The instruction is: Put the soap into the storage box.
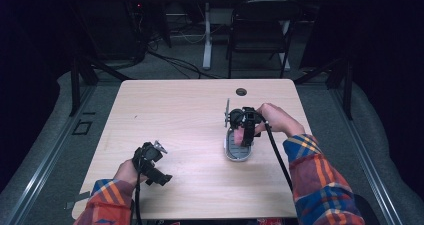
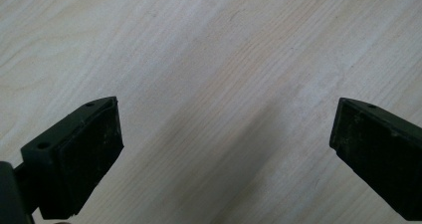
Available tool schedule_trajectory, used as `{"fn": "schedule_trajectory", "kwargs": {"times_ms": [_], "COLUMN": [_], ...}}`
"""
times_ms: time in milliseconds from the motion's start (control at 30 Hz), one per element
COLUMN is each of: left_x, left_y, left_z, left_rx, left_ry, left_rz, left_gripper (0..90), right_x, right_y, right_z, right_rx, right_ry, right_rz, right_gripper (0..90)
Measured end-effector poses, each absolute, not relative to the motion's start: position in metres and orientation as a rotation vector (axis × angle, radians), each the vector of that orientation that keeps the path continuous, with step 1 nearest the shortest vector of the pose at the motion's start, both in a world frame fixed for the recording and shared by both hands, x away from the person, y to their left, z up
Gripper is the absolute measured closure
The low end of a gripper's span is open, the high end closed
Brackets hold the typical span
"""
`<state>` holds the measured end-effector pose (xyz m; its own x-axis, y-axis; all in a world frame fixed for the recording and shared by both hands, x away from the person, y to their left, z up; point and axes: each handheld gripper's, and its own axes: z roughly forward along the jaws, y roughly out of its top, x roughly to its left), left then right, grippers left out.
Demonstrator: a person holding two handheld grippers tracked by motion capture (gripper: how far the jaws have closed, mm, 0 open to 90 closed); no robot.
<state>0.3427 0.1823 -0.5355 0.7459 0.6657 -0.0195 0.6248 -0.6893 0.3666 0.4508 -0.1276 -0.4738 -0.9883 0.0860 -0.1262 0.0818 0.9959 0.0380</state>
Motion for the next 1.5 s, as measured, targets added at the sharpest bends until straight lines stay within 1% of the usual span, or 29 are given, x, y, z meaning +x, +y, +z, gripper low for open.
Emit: {"fn": "schedule_trajectory", "kwargs": {"times_ms": [233, 767, 1333, 1400, 1500], "left_x": [0.342, 0.342, 0.342, 0.342, 0.342], "left_y": [0.182, 0.182, 0.181, 0.182, 0.181], "left_z": [-0.536, -0.536, -0.536, -0.536, -0.536], "left_rx": [2.593, 2.6, 2.598, 2.598, 2.601], "left_ry": [1.004, 1.0, 0.999, 0.996, 0.998], "left_rz": [0.157, 0.16, 0.16, 0.159, 0.156], "left_gripper": [0.2, 0.3, 0.3, 0.3, 0.3], "right_x": [0.451, 0.453, 0.454, 0.454, 0.452], "right_y": [-0.123, -0.112, -0.111, -0.113, -0.117], "right_z": [-0.491, -0.511, -0.512, -0.51, -0.505], "right_rx": [0.141, 0.133, 0.14, 0.15, 0.155], "right_ry": [3.025, 3.03, 3.048, 3.042, 3.031], "right_rz": [0.024, -0.035, -0.032, -0.009, 0.006], "right_gripper": [12.7, 12.7, 12.4, 7.1, 9.4]}}
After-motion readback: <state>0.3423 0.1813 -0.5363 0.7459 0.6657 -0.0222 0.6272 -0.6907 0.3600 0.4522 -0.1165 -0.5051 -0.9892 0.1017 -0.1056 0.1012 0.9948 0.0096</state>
